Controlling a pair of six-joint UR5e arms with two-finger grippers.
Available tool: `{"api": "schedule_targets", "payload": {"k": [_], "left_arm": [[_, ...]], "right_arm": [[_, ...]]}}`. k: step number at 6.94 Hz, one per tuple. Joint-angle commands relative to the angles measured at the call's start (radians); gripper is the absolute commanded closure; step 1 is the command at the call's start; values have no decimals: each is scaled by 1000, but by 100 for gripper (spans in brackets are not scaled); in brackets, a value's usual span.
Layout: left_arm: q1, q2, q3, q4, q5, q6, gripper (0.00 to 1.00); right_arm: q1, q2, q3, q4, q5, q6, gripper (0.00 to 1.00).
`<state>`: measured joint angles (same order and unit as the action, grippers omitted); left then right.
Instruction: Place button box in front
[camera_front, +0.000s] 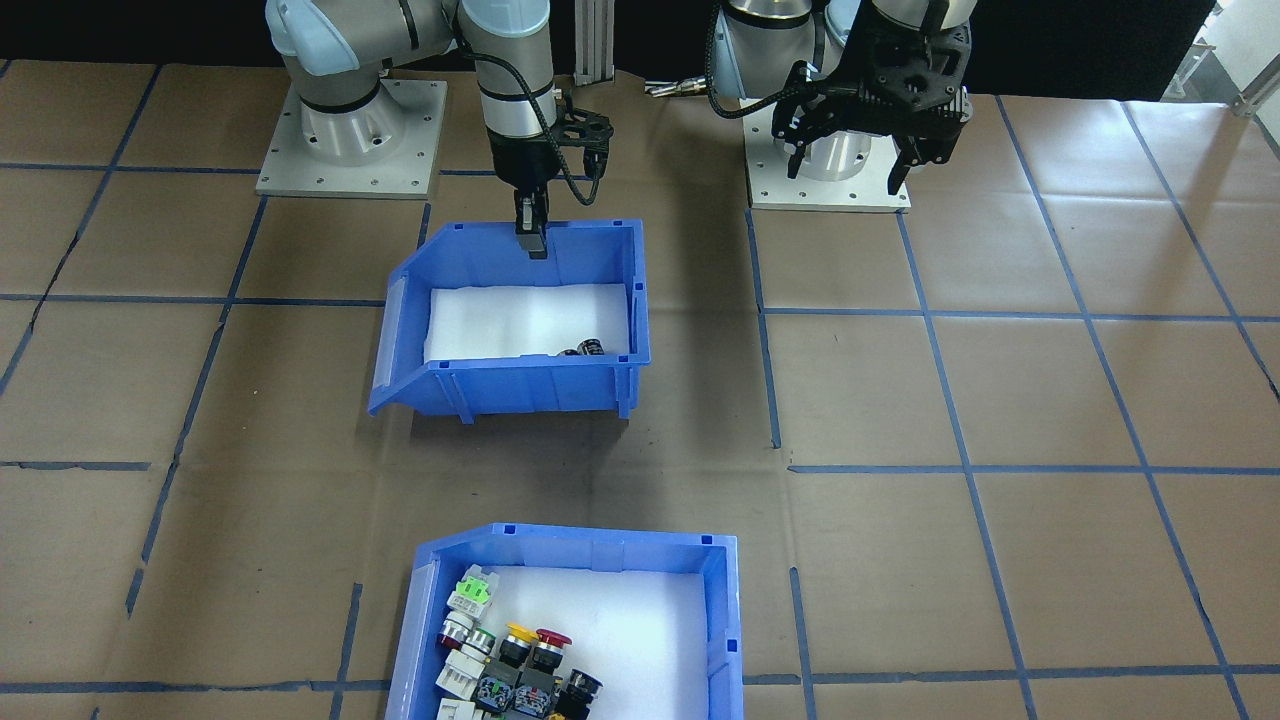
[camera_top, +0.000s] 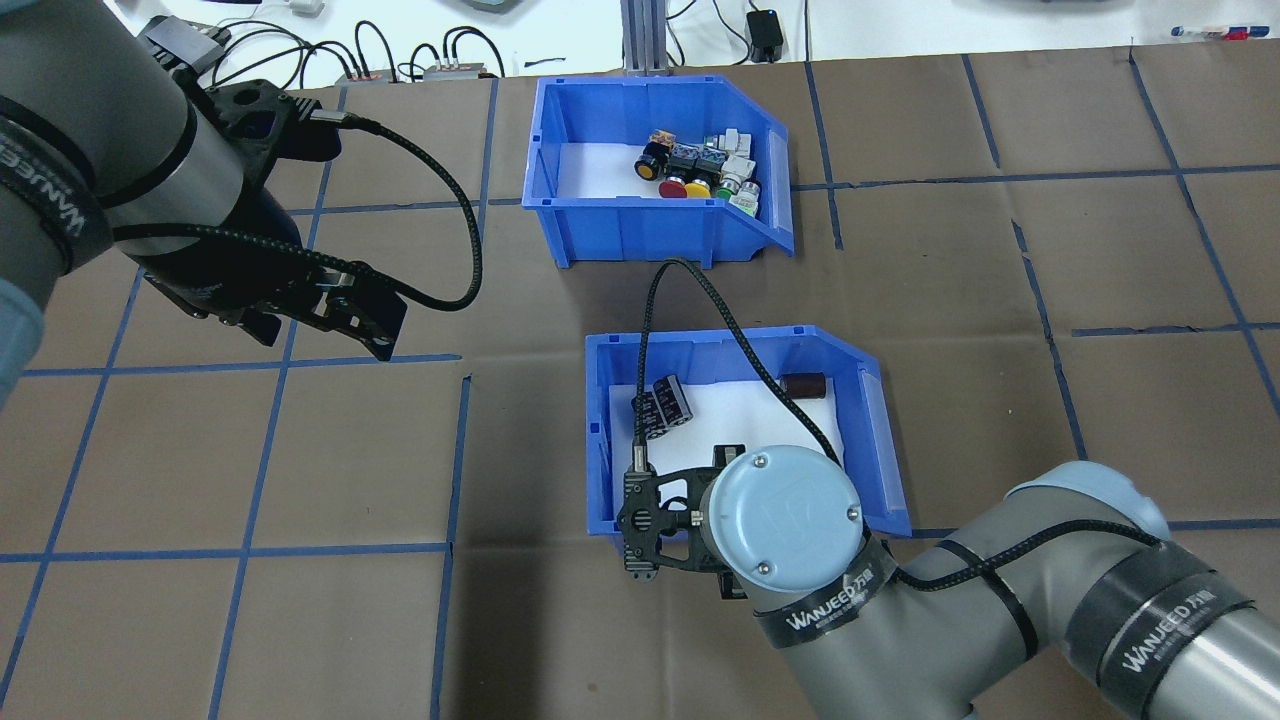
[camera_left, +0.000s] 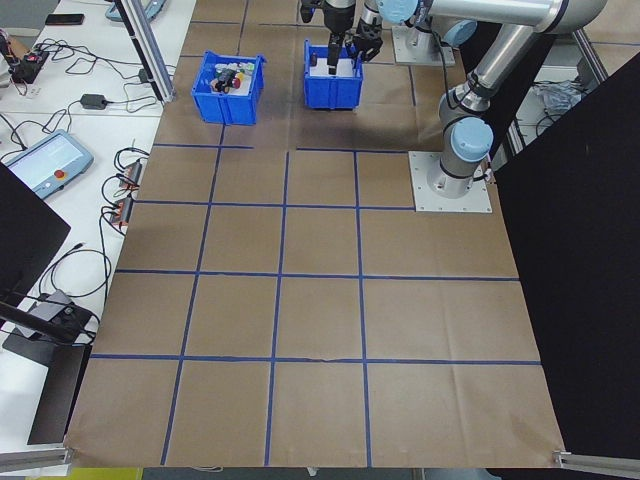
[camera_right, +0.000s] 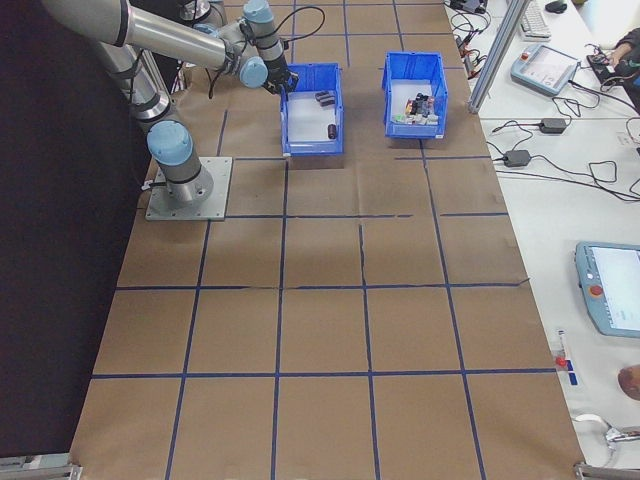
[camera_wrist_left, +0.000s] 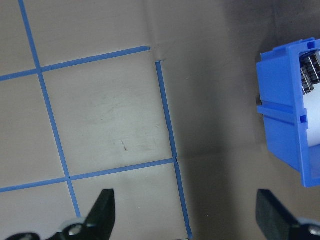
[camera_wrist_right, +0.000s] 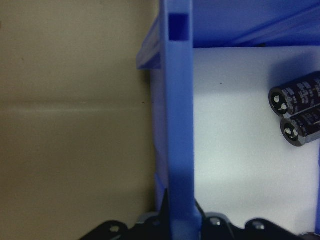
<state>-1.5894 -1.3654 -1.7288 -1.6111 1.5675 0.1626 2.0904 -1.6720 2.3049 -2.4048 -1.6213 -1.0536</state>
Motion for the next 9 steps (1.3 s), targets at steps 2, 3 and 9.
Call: {"api": "schedule_targets", "payload": {"k": [2,3,9], "left_arm": [[0,3,-11,0,51,8,0],[0,5,-14,0,51,9,0],[0,22,-17,29,52,29,0]], "right_arm": [[17,5,-9,-5,3,30,64],[16,8,-9,-2,12,33,1],[-103,-35,-288,377,0,40,0]]}}
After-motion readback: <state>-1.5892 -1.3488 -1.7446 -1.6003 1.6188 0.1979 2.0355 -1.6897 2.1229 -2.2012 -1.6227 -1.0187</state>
